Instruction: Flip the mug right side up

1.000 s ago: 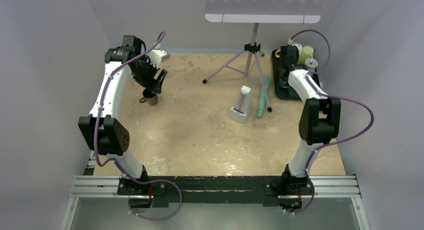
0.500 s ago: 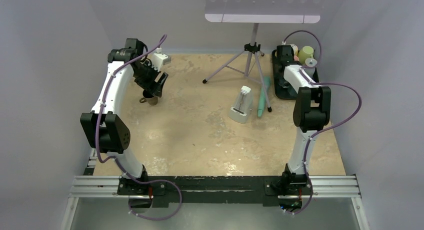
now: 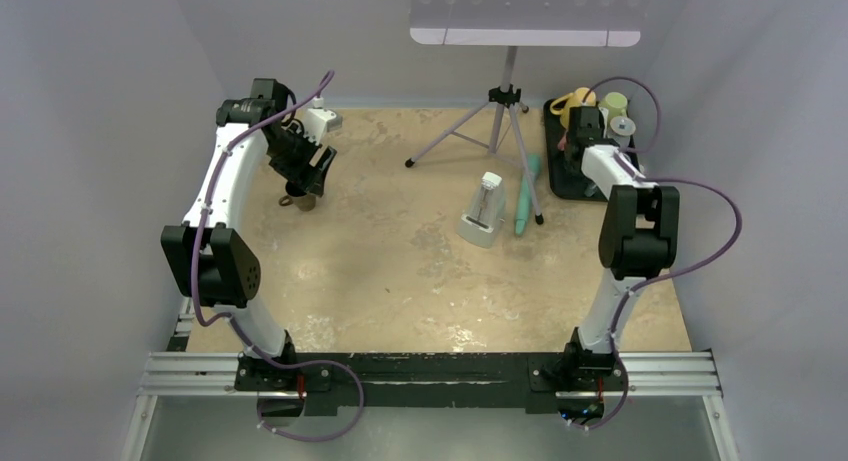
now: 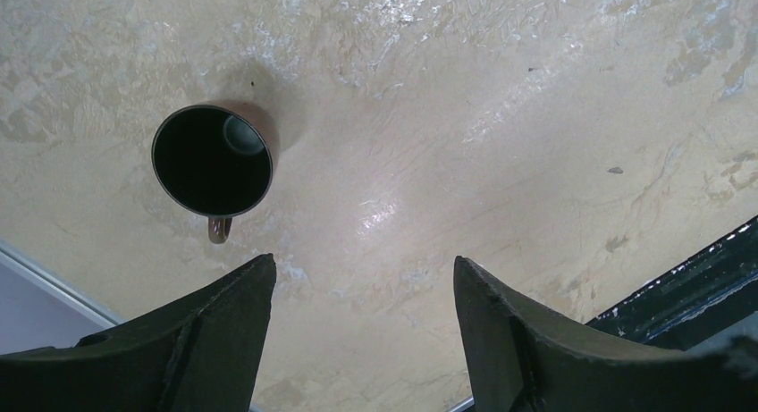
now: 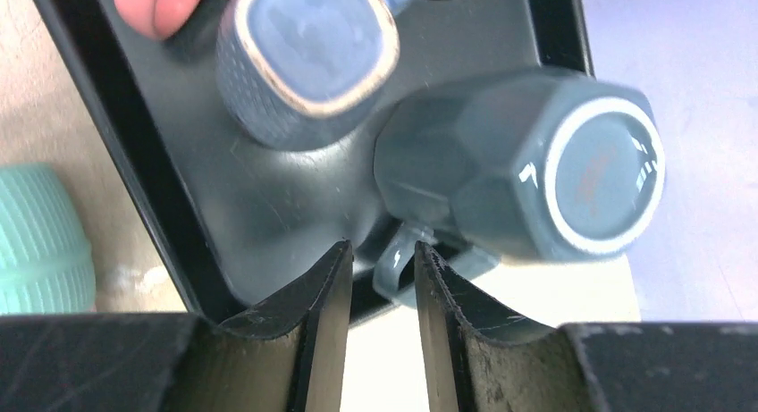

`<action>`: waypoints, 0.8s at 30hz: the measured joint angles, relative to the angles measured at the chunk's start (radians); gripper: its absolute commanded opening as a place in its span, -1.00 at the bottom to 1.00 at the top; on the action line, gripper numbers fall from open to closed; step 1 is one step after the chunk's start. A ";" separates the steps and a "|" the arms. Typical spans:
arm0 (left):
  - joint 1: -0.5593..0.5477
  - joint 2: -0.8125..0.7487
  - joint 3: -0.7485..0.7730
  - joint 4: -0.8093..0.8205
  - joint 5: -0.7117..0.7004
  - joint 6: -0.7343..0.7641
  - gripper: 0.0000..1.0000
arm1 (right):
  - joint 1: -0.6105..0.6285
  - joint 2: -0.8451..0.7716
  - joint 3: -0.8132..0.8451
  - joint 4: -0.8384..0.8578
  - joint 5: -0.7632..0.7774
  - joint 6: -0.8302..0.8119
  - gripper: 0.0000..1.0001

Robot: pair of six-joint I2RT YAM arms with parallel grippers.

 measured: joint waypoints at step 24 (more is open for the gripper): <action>0.000 0.000 -0.029 -0.001 0.035 0.005 0.53 | -0.132 -0.236 -0.235 0.076 -0.108 0.382 0.23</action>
